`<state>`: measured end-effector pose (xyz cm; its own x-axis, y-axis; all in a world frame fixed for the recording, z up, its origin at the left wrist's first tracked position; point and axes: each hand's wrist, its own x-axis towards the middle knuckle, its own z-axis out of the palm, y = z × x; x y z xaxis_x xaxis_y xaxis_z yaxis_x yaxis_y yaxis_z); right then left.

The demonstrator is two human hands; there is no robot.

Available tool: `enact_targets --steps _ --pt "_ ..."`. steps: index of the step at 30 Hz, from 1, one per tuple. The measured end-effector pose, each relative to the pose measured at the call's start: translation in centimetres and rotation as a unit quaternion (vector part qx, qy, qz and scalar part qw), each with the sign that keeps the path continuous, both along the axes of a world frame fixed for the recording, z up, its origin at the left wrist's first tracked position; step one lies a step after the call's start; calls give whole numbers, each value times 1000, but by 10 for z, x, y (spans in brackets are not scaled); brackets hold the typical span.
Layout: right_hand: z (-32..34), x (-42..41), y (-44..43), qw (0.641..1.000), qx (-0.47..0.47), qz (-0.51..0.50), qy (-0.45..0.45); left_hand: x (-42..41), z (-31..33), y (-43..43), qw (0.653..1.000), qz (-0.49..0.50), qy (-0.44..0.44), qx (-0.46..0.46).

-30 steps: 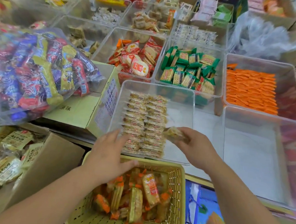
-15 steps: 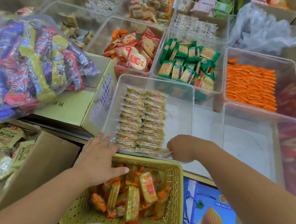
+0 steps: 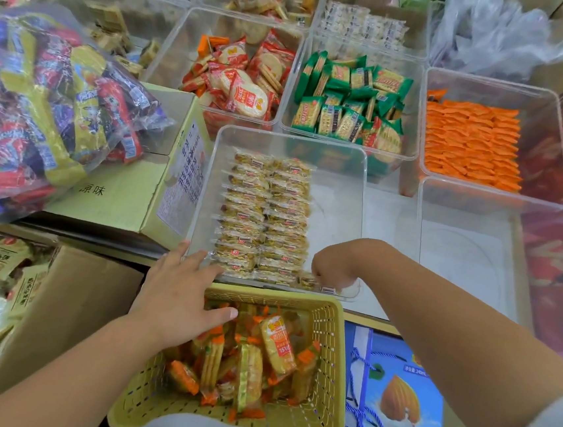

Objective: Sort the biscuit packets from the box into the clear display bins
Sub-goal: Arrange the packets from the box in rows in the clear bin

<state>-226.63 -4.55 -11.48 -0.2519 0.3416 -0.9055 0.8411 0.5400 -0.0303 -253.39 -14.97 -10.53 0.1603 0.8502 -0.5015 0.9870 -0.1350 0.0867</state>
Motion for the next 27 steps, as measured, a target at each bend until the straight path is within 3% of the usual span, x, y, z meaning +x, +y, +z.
enact_targets --steps 4,9,15,18,21,24,27 --pt "-8 -3 -1 999 -1 25 -28 -1 -1 0 1000 0 -5 -1" --pt "-8 -8 -3 997 12 -73 -6 -3 -4 0 1000 0 -20 14" --pt "13 -17 -16 994 86 -70 -16 -15 3 -12 997 -16 -75 23" --pt "41 -27 -22 980 156 -99 69 -33 18 -37 986 17 -152 66" --pt "66 -61 -44 931 255 -158 206 -61 35 -73 959 76 -232 144" --pt "83 -120 -80 875 238 -206 369 -103 45 -109 917 157 -279 236" --pt "89 -193 -121 856 197 -170 448 -155 48 -138 889 228 -281 279"
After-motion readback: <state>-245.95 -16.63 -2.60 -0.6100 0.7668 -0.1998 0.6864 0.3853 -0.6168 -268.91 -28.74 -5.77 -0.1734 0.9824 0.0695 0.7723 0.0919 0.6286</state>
